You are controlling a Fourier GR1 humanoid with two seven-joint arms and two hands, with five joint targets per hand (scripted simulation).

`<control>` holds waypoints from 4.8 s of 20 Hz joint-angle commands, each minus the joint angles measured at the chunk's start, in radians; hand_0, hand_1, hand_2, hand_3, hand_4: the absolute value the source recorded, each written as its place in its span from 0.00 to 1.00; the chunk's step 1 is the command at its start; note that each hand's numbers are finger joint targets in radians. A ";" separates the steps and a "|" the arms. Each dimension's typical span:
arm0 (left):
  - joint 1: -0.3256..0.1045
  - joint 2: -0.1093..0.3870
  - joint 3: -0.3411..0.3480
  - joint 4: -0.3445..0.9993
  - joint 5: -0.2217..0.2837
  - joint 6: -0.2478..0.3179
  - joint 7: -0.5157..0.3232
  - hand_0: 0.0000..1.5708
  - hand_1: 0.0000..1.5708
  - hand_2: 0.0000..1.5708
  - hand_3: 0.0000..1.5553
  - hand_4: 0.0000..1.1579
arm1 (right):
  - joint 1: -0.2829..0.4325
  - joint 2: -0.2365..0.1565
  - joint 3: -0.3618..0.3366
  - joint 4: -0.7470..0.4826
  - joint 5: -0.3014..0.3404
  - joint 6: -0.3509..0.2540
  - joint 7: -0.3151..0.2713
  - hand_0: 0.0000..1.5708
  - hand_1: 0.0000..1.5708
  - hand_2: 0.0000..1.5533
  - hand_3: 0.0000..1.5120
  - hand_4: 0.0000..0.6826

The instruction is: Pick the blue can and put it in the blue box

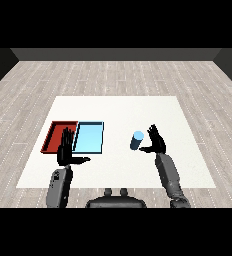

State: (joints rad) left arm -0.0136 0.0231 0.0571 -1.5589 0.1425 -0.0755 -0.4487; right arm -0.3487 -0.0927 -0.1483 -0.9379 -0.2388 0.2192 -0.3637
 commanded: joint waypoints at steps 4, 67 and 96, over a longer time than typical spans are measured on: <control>0.022 0.030 0.030 -0.053 0.040 -0.021 0.033 0.00 0.00 0.00 0.00 0.00 | -0.053 0.044 0.009 0.115 0.015 -0.023 -0.080 0.00 0.00 0.00 0.00 0.00; -0.045 -0.023 -0.093 0.080 -0.045 0.015 0.053 0.00 0.00 0.00 0.00 0.00 | -0.244 0.052 0.108 0.051 0.114 -0.210 -0.004 0.95 0.95 0.93 0.93 0.95; -0.291 -0.023 -0.332 0.368 0.034 0.199 0.115 0.00 0.00 0.00 0.00 0.00 | -0.111 0.093 0.458 -0.210 0.038 -0.408 -0.038 0.90 0.90 0.93 0.94 0.97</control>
State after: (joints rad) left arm -0.2658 0.0002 -0.2945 -1.2617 0.1687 0.1477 -0.3414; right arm -0.4801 -0.0015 0.2594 -1.1939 -0.1750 -0.1785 -0.3140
